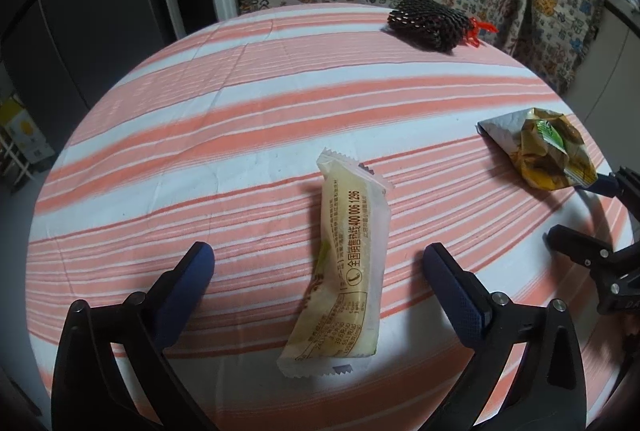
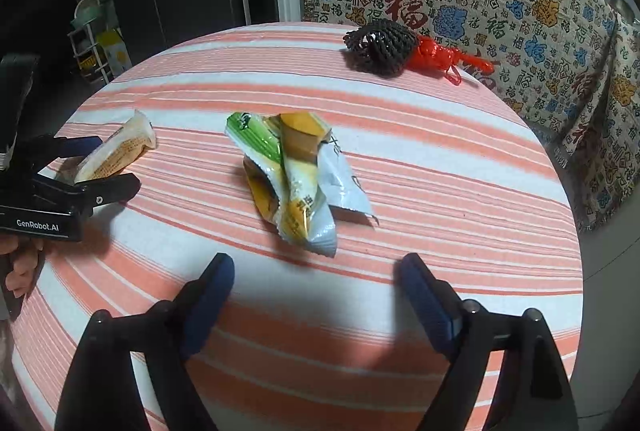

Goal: Collect trash

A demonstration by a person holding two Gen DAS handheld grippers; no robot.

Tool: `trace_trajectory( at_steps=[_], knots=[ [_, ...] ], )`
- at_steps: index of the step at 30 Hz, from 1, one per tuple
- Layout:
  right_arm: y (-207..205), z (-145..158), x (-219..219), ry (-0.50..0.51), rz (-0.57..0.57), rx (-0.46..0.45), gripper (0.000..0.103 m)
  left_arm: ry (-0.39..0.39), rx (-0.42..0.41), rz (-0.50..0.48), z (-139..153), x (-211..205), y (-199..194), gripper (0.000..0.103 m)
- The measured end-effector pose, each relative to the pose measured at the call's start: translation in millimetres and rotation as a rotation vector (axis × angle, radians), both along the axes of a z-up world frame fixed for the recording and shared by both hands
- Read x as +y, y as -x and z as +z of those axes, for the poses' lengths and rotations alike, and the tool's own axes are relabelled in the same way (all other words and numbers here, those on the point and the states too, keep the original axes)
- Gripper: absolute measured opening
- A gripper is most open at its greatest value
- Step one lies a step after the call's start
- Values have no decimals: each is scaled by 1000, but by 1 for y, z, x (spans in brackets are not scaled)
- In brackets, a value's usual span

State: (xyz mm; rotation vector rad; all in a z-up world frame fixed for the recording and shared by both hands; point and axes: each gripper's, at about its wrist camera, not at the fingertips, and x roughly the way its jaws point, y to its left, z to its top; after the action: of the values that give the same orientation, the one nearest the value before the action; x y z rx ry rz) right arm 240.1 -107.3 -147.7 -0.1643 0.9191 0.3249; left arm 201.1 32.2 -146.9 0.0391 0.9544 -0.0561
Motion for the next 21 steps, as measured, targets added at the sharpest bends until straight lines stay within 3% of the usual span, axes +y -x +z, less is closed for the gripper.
trace_trajectory(
  at_steps=[10, 15, 17, 18, 19, 20, 21],
  knots=[
    [-7, 7, -2, -32, -9, 1, 94, 6, 15, -36, 2, 0, 0, 103],
    [-11, 28, 4, -67, 25, -56, 94, 70, 0, -41, 6, 3, 1, 102],
    [-13, 29, 11, -52, 37, -62, 92, 77, 1, -50, 7, 1, 0, 99],
    [-14, 29, 14, -43, 39, -64, 90, 68, -1, -54, 9, 0, 0, 90],
    [-14, 29, 15, -42, 42, -69, 74, 58, -6, -57, 11, 0, 0, 77],
    [-15, 30, 16, -46, 41, -70, 38, 53, -11, -62, 14, -1, 1, 71],
    [-16, 31, 16, -53, 37, -62, 23, 56, -14, -70, 16, 0, 2, 55]
  ],
)
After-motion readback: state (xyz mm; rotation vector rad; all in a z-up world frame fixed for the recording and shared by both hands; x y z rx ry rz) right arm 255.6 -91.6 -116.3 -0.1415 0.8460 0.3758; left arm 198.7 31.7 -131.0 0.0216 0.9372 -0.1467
